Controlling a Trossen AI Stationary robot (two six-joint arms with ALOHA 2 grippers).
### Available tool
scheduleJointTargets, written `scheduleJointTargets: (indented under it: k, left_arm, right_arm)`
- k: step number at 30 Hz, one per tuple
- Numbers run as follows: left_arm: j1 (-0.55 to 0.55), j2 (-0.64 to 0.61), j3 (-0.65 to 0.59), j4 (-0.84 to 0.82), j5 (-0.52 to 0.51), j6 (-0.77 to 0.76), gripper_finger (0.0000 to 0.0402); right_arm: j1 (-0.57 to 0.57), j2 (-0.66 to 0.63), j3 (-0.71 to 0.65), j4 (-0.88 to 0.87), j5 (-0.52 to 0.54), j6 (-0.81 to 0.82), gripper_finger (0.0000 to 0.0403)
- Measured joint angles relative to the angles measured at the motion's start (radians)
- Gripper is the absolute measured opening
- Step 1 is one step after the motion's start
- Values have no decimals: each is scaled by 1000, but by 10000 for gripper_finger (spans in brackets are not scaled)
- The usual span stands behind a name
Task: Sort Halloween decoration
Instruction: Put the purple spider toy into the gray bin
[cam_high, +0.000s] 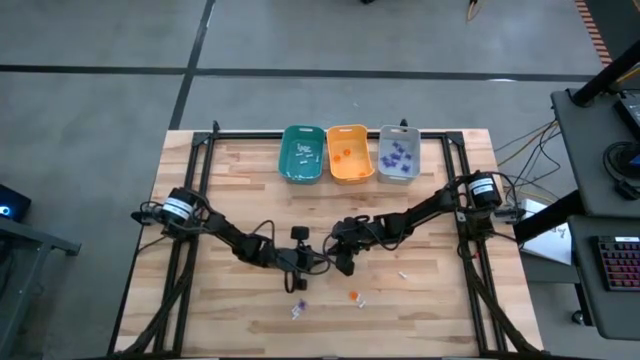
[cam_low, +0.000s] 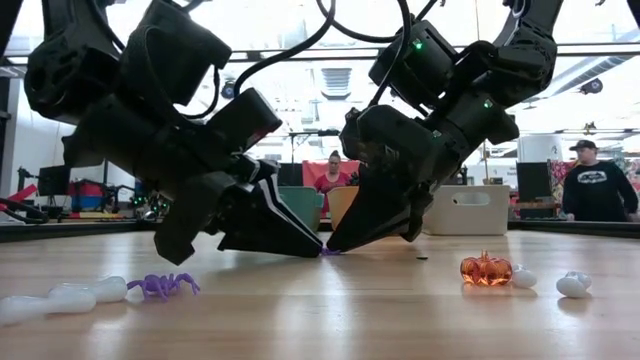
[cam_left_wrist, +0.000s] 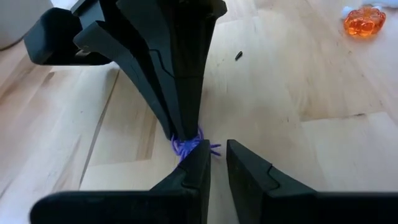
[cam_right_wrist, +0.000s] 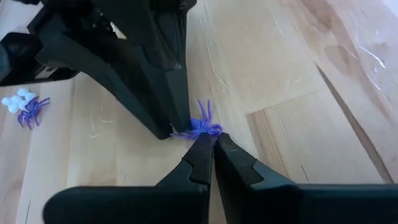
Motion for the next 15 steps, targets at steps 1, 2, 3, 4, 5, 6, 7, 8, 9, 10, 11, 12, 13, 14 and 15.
scheduleJointTargets:
  k: [1, 2, 3, 4, 5, 6, 7, 8, 9, 10, 11, 12, 13, 14, 15]
  left_arm:
    - [0, -8, -4, -5, 0, 1, 38]
    - [0, -17, -8, -18, 0, 1, 38]
    - [-1, -26, -11, -29, -4, 2, 38]
    - [-2, -35, -13, -48, -17, 2, 38]
    - [-3, -45, -14, -69, -26, 2, 38]
    - [-4, -55, -14, -89, -34, 1, 38]
    - [-6, -66, -15, -111, -49, 0, 38]
    - [-8, -77, -15, -127, -60, -1, 38]
    - [-10, -90, -18, -140, -73, -1, 38]
    - [-11, -100, -19, -152, -85, -1, 38]
    - [-13, -111, -20, -158, -97, -1, 38]
    - [-15, -119, -24, -159, -108, -1, 38]
    - [-15, -127, -29, -160, -114, -1, 38]
    - [-15, -132, -34, -160, -118, -1, 38]
    - [-15, -135, -39, -159, -119, -1, 38]
  right_arm:
    - [0, 0, 0, 0, 0, -1, 9]
    - [0, -1, 0, 0, 0, -3, 9]
    - [0, -4, 0, -1, 0, -9, 9]
    - [0, -6, 0, -1, 0, -13, 9]
    - [0, -9, -1, -2, 0, -17, 9]
    - [0, -13, -1, -6, 0, -22, 8]
    - [0, -18, -1, -10, 1, -29, 8]
    - [0, -24, -2, -11, 1, -36, 8]
    - [0, -32, -2, -12, 2, -47, 8]
    - [0, -39, -2, -15, 8, -59, 8]
    - [0, -46, -2, -18, 11, -62, 8]
    - [0, -55, -2, -29, 11, -67, 8]
    - [0, -58, -2, -39, 17, -74, 8]
    - [0, -61, -2, -40, 24, -81, 8]
    - [0, -66, -2, -54, 32, -84, 8]
